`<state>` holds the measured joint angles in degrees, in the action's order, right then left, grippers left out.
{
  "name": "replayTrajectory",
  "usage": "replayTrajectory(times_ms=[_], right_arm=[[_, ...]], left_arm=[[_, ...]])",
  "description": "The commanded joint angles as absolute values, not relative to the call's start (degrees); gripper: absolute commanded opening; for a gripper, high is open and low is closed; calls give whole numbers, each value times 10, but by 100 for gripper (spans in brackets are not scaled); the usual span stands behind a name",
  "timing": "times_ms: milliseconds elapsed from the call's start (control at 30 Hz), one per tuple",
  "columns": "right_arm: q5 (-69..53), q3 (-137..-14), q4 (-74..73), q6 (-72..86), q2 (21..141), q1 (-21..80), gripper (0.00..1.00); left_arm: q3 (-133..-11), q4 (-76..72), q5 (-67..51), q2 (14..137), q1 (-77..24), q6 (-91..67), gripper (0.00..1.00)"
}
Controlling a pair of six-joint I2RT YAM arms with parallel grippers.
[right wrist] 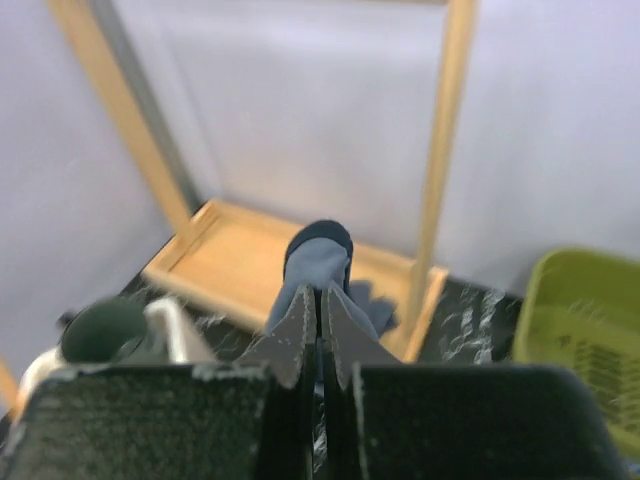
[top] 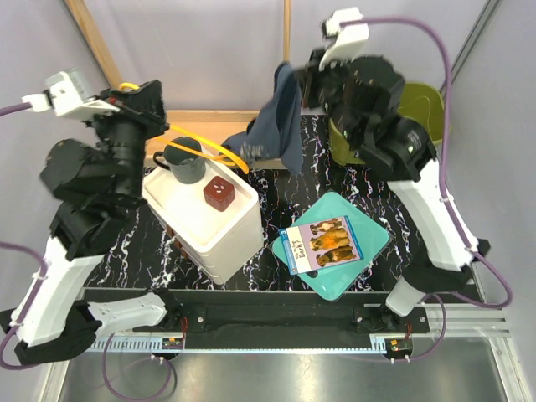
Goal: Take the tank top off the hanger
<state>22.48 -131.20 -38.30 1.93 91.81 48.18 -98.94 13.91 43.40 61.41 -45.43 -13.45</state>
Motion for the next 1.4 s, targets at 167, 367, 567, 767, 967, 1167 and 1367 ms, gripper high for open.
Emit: replayTrajectory(times_ms=[167,367,567,767,967,1167,1367], right_arm=[[238,-1578,-233,-114,1041,382,0],[200,-1564,24,-252,1056,379,0],[245,-1636,112,-251,1144,271,0],[266,-1560,109,-169,1152,175,0],[261,-1563,65,-119,1188,120,0],[262,-1561,3,-56,1218,92,0],[274,-1466,-81,-15,1201,91,0]], left_arm=[[-1012,194,360,574,-454,-129,0],[-1041,241,338,581,-454,-135,0],[-1069,253,319,596,-454,-129,0],[-1060,260,293,603,-454,-141,0],[-1060,262,288,610,-454,-133,0],[-1073,263,289,623,-454,-124,0],[-1071,264,287,628,-454,-127,0]])
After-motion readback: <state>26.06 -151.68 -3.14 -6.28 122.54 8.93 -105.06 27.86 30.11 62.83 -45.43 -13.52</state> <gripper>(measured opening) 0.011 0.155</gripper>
